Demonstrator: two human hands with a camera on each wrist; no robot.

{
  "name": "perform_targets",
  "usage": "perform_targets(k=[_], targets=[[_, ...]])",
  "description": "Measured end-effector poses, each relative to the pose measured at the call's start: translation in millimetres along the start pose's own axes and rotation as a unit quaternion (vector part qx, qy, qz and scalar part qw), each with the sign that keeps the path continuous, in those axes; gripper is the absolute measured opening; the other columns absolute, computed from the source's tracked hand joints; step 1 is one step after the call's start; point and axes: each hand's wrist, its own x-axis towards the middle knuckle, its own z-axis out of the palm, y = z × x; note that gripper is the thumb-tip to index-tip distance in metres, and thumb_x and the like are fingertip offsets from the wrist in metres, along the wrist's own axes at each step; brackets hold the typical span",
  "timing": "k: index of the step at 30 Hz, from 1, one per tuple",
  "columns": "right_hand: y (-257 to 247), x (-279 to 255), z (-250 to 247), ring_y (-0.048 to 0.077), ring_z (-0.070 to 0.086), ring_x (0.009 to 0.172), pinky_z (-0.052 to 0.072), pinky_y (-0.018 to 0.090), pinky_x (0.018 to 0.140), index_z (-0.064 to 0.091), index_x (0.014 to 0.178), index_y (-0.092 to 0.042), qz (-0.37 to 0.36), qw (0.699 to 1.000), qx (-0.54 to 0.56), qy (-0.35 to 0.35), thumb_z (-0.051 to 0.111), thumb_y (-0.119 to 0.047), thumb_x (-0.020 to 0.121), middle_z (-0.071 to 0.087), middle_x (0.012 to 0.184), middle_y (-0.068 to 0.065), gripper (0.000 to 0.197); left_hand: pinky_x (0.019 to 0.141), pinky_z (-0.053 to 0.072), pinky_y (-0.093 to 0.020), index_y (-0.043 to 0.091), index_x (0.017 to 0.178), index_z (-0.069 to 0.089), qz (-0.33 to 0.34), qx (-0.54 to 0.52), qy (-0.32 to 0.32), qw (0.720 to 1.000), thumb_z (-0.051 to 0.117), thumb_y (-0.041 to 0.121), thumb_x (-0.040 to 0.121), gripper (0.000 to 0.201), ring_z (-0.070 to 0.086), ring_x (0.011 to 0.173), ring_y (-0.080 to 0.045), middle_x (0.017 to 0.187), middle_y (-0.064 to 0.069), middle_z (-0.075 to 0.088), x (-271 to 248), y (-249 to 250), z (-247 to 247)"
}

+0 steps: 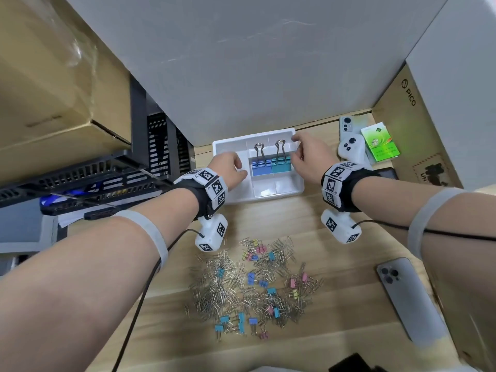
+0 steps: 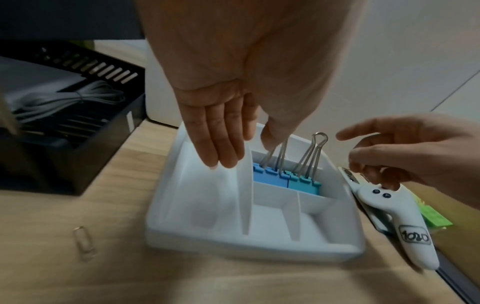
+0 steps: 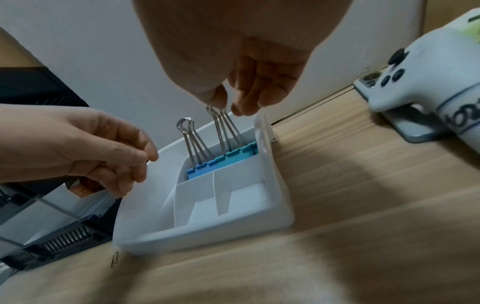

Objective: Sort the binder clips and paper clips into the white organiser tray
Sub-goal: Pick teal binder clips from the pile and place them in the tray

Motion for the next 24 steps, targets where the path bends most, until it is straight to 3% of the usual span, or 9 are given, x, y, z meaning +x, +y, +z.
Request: perform_targets(k=[5, 11, 13, 15, 18, 20, 24], targets=[[-3.9, -26.6, 3.8, 0.019, 0.061, 0.074, 0.055, 0.039, 0.069, 0.059, 0.116, -0.017, -0.032, 0.999, -0.026, -0.013, 0.050, -0.017, 0.091, 0.066, 0.082, 0.000, 0.026, 0.062, 0.049, -0.026, 0.015, 0.098, 0.063, -0.019, 0.012, -0.041, 0.999, 0.062, 0.028, 0.087, 0.018, 0.066, 0.084, -0.023, 0.091, -0.004, 0.067, -32.9, -9.5, 7.0], [-9.0, -61.3, 27.3, 0.012, 0.062, 0.075, 0.056, 0.035, 0.076, 0.063, 0.097, -0.022, -0.064, 0.990, -0.039, -0.121, 0.060, -0.018, 0.086, 0.065, 0.080, -0.007, 0.013, 0.065, 0.049, -0.026, 0.012, 0.097, 0.068, -0.036, 0.056, -0.109, 0.992, 0.062, 0.026, 0.087, 0.018, 0.063, 0.084, -0.019, 0.094, -0.003, 0.067, -72.6, -22.9, 19.1], [-9.0, -74.5, 40.9, 0.012, 0.062, 0.076, 0.057, 0.035, 0.078, 0.065, 0.092, -0.023, -0.068, 0.982, -0.051, -0.167, 0.060, -0.018, 0.084, 0.065, 0.081, -0.008, 0.011, 0.071, 0.055, -0.029, 0.011, 0.096, 0.070, -0.052, 0.059, -0.120, 0.990, 0.063, 0.023, 0.086, 0.017, 0.066, 0.086, -0.020, 0.095, -0.004, 0.070, -85.8, -32.3, 26.2], [-8.4, -87.0, 54.6, 0.011, 0.062, 0.078, 0.056, 0.029, 0.077, 0.067, 0.092, -0.024, -0.074, 0.972, -0.072, -0.210, 0.061, -0.019, 0.085, 0.063, 0.082, -0.011, 0.010, 0.076, 0.057, -0.030, 0.010, 0.095, 0.072, -0.069, 0.065, -0.120, 0.988, 0.066, 0.021, 0.084, 0.016, 0.067, 0.088, -0.021, 0.095, -0.005, 0.071, -96.5, -41.6, 32.1], [-9.0, -107.0, 74.3, 0.008, 0.059, 0.077, 0.048, 0.022, 0.071, 0.068, 0.095, -0.022, -0.090, 0.962, -0.096, -0.241, 0.062, -0.017, 0.086, 0.059, 0.080, -0.016, 0.012, 0.070, 0.053, -0.028, 0.008, 0.093, 0.074, -0.092, 0.095, -0.141, 0.981, 0.069, 0.017, 0.081, 0.016, 0.066, 0.087, -0.023, 0.093, -0.008, 0.070, -113.0, -55.4, 39.2], [-7.9, -117.4, 86.4, 0.007, 0.059, 0.074, 0.050, 0.022, 0.068, 0.067, 0.096, -0.022, -0.088, 0.960, -0.103, -0.245, 0.066, -0.016, 0.084, 0.060, 0.079, -0.014, 0.013, 0.069, 0.053, -0.029, 0.007, 0.094, 0.073, -0.101, 0.101, -0.153, 0.978, 0.069, 0.012, 0.080, 0.015, 0.066, 0.087, -0.023, 0.095, -0.008, 0.071, -121.7, -65.6, 44.5], [-3.8, -127.8, 102.9, 0.010, 0.059, 0.074, 0.054, 0.026, 0.069, 0.065, 0.100, -0.023, -0.084, 0.961, -0.120, -0.235, 0.064, -0.014, 0.084, 0.059, 0.078, -0.013, 0.018, 0.084, 0.057, -0.034, 0.010, 0.095, 0.074, -0.106, 0.081, -0.148, 0.980, 0.068, 0.006, 0.080, 0.017, 0.067, 0.095, -0.024, 0.101, -0.006, 0.072, -134.3, -83.5, 56.9]])
